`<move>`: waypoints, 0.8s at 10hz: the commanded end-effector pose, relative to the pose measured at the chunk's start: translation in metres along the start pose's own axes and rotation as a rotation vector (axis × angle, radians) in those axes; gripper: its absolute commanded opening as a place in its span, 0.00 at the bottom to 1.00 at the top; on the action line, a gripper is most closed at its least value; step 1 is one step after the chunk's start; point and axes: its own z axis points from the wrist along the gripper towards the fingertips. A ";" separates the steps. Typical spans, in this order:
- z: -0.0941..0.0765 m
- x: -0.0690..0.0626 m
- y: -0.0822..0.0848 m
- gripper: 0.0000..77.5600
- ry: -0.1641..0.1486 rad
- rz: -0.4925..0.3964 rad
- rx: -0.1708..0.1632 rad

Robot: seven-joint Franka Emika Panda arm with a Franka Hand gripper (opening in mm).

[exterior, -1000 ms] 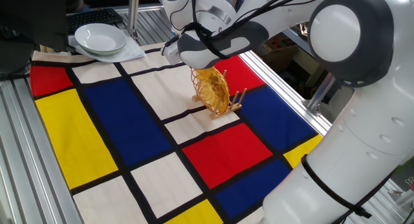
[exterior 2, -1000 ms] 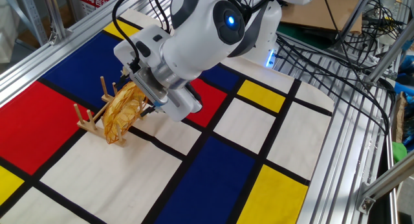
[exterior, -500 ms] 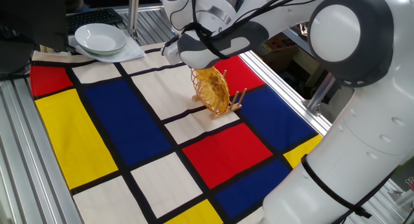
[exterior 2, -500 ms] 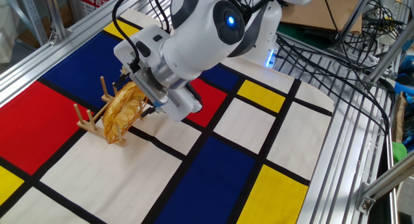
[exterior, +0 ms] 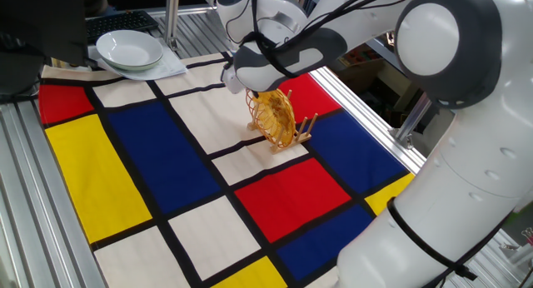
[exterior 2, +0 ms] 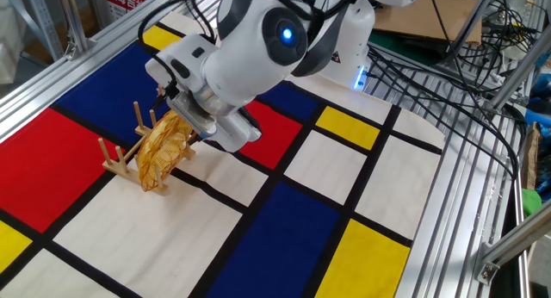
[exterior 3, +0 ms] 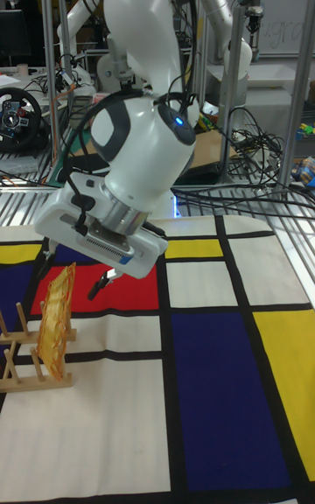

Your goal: Take the dish off the dish rack

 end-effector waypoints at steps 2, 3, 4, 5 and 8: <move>0.011 0.007 -0.001 1.00 0.028 -0.063 0.014; 0.013 0.006 0.000 1.00 0.025 -0.065 0.024; 0.014 0.006 0.000 1.00 0.020 -0.064 0.035; 0.016 0.006 0.000 1.00 0.018 -0.071 0.035; 0.019 0.005 0.001 1.00 0.004 -0.078 0.037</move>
